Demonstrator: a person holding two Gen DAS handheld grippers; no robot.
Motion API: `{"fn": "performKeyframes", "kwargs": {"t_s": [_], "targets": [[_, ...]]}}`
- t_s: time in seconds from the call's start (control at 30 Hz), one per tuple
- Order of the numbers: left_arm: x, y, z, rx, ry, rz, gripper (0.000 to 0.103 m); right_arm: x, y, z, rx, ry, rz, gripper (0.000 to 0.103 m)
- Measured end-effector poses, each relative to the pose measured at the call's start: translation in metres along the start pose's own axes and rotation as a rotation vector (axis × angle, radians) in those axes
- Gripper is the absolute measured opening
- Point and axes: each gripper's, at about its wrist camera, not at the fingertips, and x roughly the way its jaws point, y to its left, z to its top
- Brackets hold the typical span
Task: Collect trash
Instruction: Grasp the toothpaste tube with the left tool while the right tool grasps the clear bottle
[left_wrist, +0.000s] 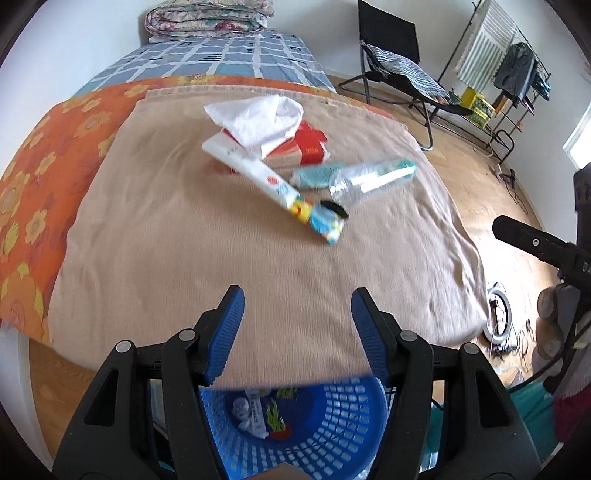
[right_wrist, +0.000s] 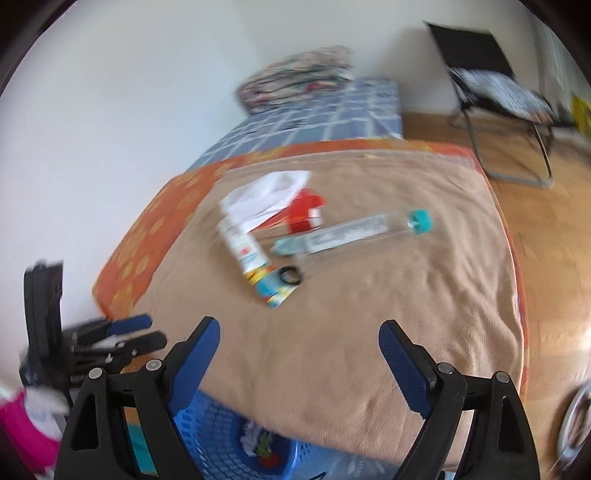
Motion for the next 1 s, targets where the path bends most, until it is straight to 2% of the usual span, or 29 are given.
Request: {"fn": "performKeyframes", "kwargs": {"t_s": [0.07,0.27,0.4,0.7,0.87,1.0], "targets": [[0.010,0.001,0.014,-0.021,0.002,-0.001,0.062,0.010,-0.012,0.011,0.064,0.007,0.000,0.090],[0.045,0.014,0.044,-0.138,0.025,-0.021,0.062,0.036,-0.028,0.036,0.146,-0.015,-0.054,0.090],[0.073,0.025,0.059,-0.218,0.055,-0.028,0.062,0.059,-0.039,0.047,0.235,-0.003,-0.041,0.090],[0.105,0.045,0.081,-0.319,0.055,-0.013,0.062,0.113,-0.059,0.067,0.421,0.028,-0.083,0.090],[0.119,0.060,0.084,-0.381,0.068,-0.035,0.062,0.141,-0.074,0.068,0.520,0.067,-0.085,0.090],[0.128,0.068,0.086,-0.427,0.076,-0.058,0.062,0.151,-0.081,0.070,0.581,0.055,-0.070,0.090]]}}
